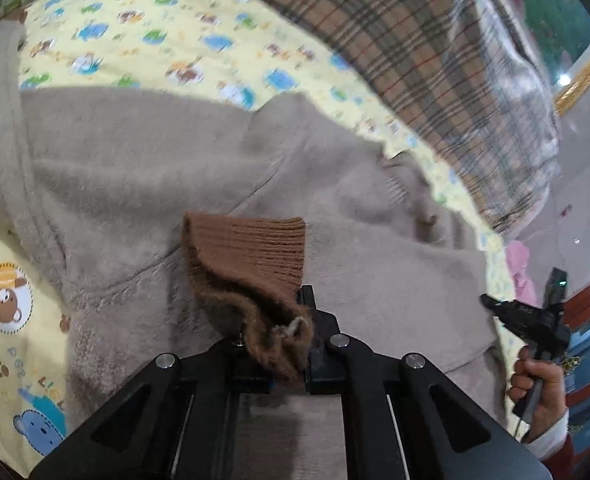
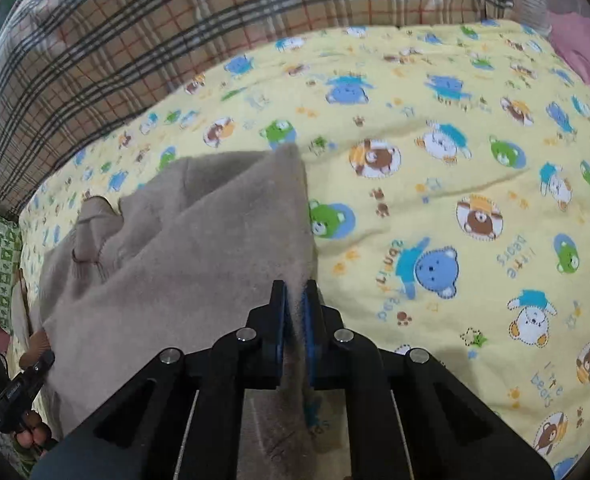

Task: Fold small clothes

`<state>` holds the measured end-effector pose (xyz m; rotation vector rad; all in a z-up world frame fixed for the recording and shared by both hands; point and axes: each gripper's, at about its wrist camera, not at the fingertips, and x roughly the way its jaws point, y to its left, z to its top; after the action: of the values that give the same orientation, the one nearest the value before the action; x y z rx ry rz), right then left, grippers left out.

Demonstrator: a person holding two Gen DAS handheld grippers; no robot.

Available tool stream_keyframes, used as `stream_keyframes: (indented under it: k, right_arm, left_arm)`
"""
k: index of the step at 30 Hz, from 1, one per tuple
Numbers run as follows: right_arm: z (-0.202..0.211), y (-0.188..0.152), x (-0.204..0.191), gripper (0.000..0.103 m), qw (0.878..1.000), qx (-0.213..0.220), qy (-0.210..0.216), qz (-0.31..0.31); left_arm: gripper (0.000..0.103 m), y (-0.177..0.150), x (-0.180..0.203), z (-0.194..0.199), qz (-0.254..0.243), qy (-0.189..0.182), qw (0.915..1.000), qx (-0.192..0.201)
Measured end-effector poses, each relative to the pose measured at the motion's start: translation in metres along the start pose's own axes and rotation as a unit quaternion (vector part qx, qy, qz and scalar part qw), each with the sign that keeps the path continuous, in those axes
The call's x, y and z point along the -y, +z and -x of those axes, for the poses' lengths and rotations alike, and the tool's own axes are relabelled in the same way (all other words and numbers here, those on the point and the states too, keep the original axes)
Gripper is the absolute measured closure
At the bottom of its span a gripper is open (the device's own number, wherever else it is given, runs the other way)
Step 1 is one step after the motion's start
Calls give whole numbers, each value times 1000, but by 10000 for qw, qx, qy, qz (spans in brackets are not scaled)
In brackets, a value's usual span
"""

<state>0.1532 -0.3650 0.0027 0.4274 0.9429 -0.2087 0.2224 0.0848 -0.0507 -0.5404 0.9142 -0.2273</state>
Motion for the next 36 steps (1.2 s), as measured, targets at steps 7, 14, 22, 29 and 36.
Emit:
stream_keyframes:
  k: [7,14,22,29,36]
  right_arm:
    - [43,-33,-4,38,9983,406,336,-241]
    - [61,-86,-39,38,9931,267,1142,-43]
    - [47,-130,-80,38,9878,-246,1469,455]
    - [41,-140,-89,38,9868,-394,1486,505]
    - [38,-138,-84,38,9871,-453,1478,426]
  left_arm:
    - [86,-12,-5,47,-100,-41,9996,270]
    - [50,1,-61,103,541,537,9938,807]
    - [21,96,-114,120,728,1796,9746,1120]
    - [21,166,-167,85,1002,2564,9580,800]
    - [90,175,-197,63,1018,2635,9571,642]
